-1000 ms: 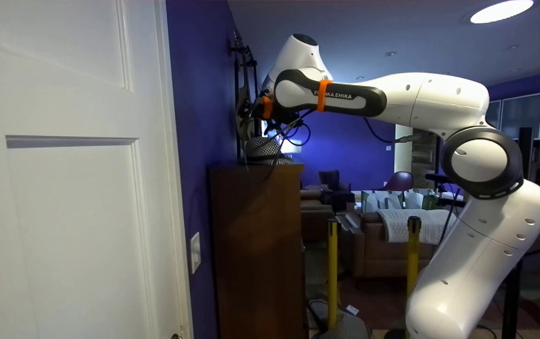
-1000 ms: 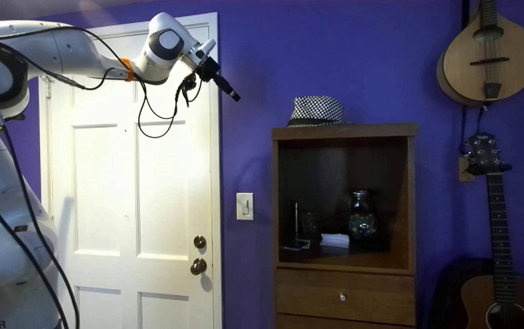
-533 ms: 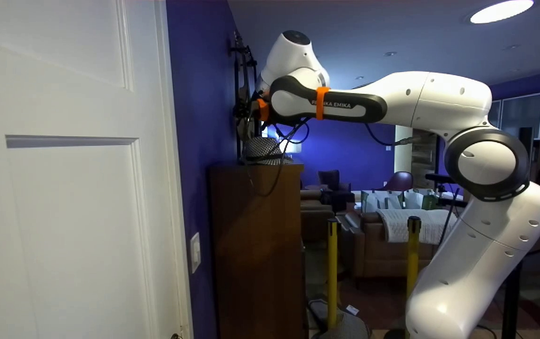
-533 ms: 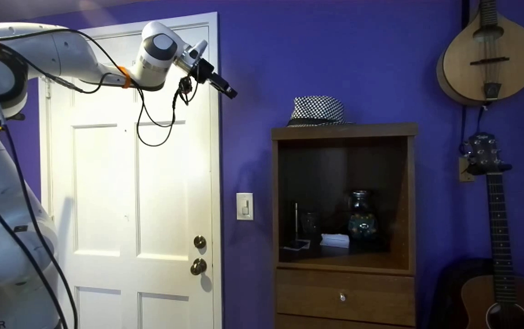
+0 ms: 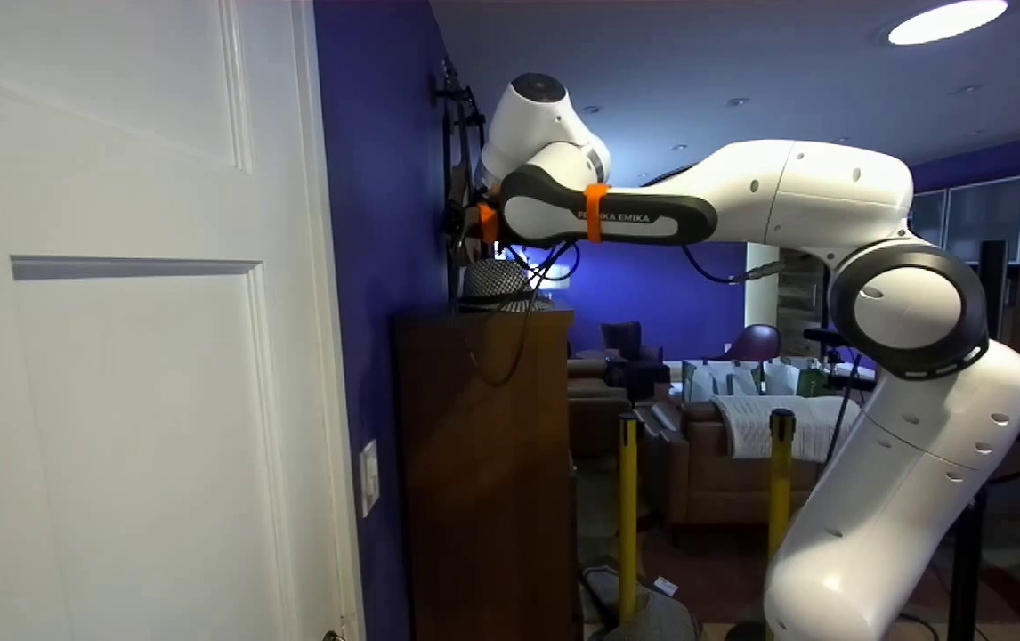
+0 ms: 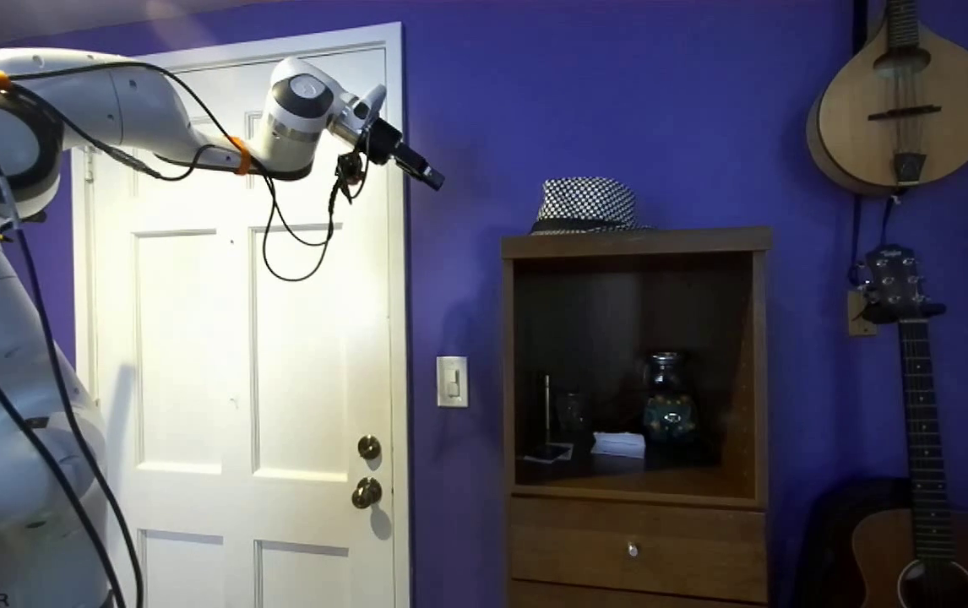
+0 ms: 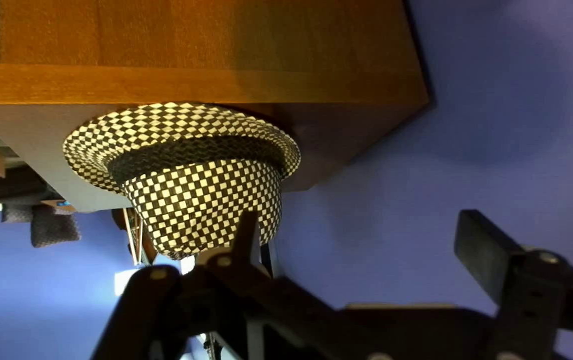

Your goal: Pick up the hat from the door and put it on top of the brown chest of drawers

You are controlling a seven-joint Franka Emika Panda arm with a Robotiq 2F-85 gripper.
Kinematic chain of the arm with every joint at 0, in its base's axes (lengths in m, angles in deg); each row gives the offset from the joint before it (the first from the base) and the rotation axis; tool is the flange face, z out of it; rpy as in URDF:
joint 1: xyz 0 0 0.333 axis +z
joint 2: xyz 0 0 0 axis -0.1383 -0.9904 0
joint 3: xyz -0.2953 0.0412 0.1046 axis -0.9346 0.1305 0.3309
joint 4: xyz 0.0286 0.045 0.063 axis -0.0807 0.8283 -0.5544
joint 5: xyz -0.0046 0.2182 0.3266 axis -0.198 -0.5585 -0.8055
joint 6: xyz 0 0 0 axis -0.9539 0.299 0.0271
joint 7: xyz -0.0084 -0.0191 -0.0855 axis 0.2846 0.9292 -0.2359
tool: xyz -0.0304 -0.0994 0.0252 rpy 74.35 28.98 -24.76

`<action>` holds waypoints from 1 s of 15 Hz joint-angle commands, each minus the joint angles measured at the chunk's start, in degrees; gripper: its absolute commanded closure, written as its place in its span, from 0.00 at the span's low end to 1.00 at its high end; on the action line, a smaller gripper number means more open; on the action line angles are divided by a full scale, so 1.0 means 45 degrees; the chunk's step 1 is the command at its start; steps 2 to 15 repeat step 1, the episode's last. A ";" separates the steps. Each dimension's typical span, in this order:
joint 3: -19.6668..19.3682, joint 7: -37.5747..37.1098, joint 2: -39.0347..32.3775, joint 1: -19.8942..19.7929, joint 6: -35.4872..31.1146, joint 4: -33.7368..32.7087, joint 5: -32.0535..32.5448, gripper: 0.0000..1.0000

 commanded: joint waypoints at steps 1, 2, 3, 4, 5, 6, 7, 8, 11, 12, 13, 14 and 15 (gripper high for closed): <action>-0.0197 -0.0072 -0.0060 0.0299 0.0099 -0.0093 0.0143 0.00; -0.0197 -0.0072 -0.0060 0.0299 0.0099 -0.0093 0.0143 0.00; -0.0197 -0.0072 -0.0060 0.0299 0.0099 -0.0093 0.0143 0.00; -0.0197 -0.0072 -0.0060 0.0299 0.0099 -0.0093 0.0143 0.00; -0.0197 -0.0072 -0.0060 0.0299 0.0099 -0.0093 0.0143 0.00; -0.0197 -0.0072 -0.0060 0.0299 0.0099 -0.0093 0.0143 0.00; -0.0197 -0.0072 -0.0060 0.0299 0.0099 -0.0093 0.0143 0.00; -0.0197 -0.0072 -0.0060 0.0299 0.0099 -0.0093 0.0143 0.00; -0.0197 -0.0072 -0.0060 0.0299 0.0099 -0.0093 0.0143 0.00; -0.0197 -0.0072 -0.0060 0.0299 0.0099 -0.0093 0.0143 0.00; -0.0197 -0.0072 -0.0060 0.0299 0.0099 -0.0093 0.0143 0.00; -0.0197 -0.0072 -0.0060 0.0299 0.0099 -0.0093 0.0143 0.00; -0.0197 -0.0072 -0.0060 0.0299 0.0099 -0.0093 0.0143 0.00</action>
